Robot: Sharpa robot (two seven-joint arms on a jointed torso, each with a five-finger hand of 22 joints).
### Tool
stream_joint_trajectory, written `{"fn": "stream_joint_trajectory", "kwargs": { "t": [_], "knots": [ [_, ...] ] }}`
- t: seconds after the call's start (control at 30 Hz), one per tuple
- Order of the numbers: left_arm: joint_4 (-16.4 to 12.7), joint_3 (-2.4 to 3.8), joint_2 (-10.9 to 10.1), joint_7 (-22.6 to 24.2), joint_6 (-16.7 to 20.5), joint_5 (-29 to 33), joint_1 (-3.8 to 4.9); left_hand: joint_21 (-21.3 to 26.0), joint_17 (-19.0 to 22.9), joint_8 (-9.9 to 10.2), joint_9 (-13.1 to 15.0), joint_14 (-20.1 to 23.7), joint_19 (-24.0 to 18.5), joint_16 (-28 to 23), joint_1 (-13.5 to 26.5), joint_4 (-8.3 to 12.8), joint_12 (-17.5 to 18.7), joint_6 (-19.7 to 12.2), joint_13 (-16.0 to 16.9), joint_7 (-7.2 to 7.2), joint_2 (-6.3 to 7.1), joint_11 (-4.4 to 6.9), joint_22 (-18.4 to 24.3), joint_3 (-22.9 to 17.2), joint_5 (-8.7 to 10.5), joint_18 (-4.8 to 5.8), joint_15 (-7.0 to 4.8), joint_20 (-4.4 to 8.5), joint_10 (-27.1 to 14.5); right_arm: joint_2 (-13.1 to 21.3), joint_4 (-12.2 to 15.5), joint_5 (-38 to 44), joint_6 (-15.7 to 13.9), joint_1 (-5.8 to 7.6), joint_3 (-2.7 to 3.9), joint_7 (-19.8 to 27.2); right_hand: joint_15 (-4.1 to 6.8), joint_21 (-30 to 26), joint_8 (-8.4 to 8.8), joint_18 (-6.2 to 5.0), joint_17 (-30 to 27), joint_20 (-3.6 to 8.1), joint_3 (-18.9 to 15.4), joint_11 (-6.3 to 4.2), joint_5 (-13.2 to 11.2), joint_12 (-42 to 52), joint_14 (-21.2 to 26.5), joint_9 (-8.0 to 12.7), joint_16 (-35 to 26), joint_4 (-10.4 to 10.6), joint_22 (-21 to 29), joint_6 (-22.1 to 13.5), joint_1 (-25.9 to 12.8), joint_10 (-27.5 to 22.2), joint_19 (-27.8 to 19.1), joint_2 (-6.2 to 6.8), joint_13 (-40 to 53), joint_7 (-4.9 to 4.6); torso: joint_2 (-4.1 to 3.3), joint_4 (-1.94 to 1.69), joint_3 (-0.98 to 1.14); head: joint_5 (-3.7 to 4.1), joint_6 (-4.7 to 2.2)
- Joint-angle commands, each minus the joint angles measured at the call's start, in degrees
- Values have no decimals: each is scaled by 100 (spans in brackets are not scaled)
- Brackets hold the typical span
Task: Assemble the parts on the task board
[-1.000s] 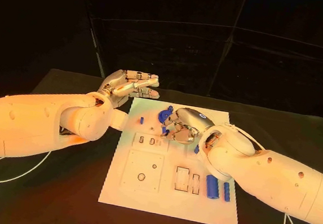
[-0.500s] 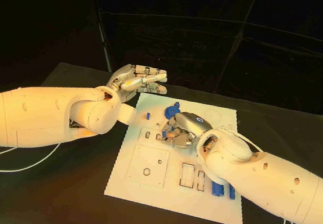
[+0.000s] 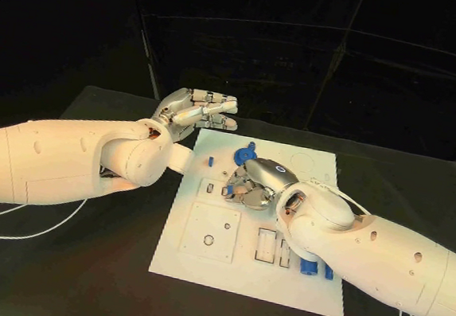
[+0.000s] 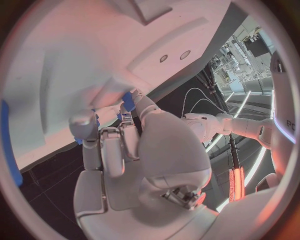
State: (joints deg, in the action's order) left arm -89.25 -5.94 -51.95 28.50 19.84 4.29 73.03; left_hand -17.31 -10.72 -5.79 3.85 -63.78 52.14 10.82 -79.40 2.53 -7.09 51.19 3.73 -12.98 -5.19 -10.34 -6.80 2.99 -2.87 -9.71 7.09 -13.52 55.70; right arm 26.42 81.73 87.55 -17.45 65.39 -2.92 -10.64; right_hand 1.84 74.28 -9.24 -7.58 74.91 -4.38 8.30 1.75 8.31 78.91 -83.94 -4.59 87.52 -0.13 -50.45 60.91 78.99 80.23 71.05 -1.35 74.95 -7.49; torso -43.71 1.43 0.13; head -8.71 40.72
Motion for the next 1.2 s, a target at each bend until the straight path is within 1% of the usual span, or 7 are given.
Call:
{"fn": "stream_joint_trajectory", "kwargs": {
  "t": [0.03, 0.37, 0.6, 0.7, 0.9, 1.03, 1.2],
  "knots": [
    [-1, 4, 6, 50, -23, -36, 9, 30, -6, 32, 0, -44, 27, -26, 31, 41, 32, 23, 1, -87, -12, -20, 8, -4, 9, -73, 11, 6, 12, -8, -21, 57, 132, -4, -8, -47, 38, -18, -17, 55, 901, 34, 33, 2, 30, -4, -476, -8, -21, 1, 10, 140, -77, -11, -17, 5, 90, 105, 2, 2, -2, -3, 4],
    [-4, 4, 1, 48, -24, -36, 9, 30, -6, 32, 0, -44, 27, -26, 31, 41, 32, 23, 1, -87, -12, -20, 8, -4, 9, -73, 11, 6, 12, -15, -97, 132, 355, -6, -8, -190, 25, -42, 16, 48, 875, 24, 26, 19, -17, -29, -471, 14, -34, 19, 57, 78, -172, -30, -40, 65, 67, 81, 2, 3, 3, 11, 17],
    [-5, 4, -4, 46, -29, -36, 9, 32, -9, 36, -1, -47, 30, -32, 41, 48, 37, 22, 0, -87, -13, -20, 11, -6, 9, -73, 11, 6, 12, 23, -52, 266, 392, -7, -8, -272, 7, -53, 55, 47, 871, 10, 25, 44, -17, -54, -470, 36, -38, 13, 72, 7, -218, -54, -47, 124, 44, 51, 1, 1, 2, 17, 24],
    [-3, 4, -7, 46, -29, -36, 9, 32, -9, 36, -1, -47, 30, -32, 41, 48, 37, 22, 0, -87, -13, -20, 11, -6, 9, -73, 11, 6, 12, 36, -38, 295, 399, -7, -8, -296, 3, -56, 63, 46, 868, 7, 26, 49, -14, -58, -469, 40, -39, 14, 75, -6, -227, -58, -49, 132, 40, 45, 5, 4, 0, 15, 41],
    [-5, 4, 0, 46, -35, -36, 9, 32, -9, 36, -1, -47, 30, -32, 41, 48, 37, 22, 0, -87, -13, -20, 11, -6, 9, -73, 11, 6, 12, 49, -11, 345, 456, -8, -8, -335, -8, -62, 79, 45, 858, -1, 24, 62, -3, -66, -467, 47, -44, 19, 86, -35, -256, -66, -54, 156, 33, 31, 2, 7, 2, 17, 46],
    [2, 3, 2, 44, -36, -36, 9, 32, -9, 36, -1, -47, 30, -32, 41, 48, 37, 22, 0, -87, -13, -20, 11, -6, 9, -73, 11, 6, 12, 67, 12, 376, 468, -8, -9, -345, -23, -84, 102, 38, 830, -15, 14, 80, 5, -97, -461, 57, -58, 16, 129, -78, -290, -98, -77, 209, 1, 11, 3, -1, 3, 8, 64],
    [7, 3, -1, 44, -35, -36, 9, 32, -9, 36, -1, -47, 30, -32, 41, 48, 37, 22, 0, -87, -13, -20, 11, -6, 9, -73, 11, 6, 12, 86, 39, 398, 426, -8, -9, -346, -43, -101, 136, 34, 823, -32, -2, 103, 21, -112, -459, 68, -64, 19, 155, -143, -337, -116, -92, 271, -12, -15, 3, 3, 0, 7, 70]
  ]
}}
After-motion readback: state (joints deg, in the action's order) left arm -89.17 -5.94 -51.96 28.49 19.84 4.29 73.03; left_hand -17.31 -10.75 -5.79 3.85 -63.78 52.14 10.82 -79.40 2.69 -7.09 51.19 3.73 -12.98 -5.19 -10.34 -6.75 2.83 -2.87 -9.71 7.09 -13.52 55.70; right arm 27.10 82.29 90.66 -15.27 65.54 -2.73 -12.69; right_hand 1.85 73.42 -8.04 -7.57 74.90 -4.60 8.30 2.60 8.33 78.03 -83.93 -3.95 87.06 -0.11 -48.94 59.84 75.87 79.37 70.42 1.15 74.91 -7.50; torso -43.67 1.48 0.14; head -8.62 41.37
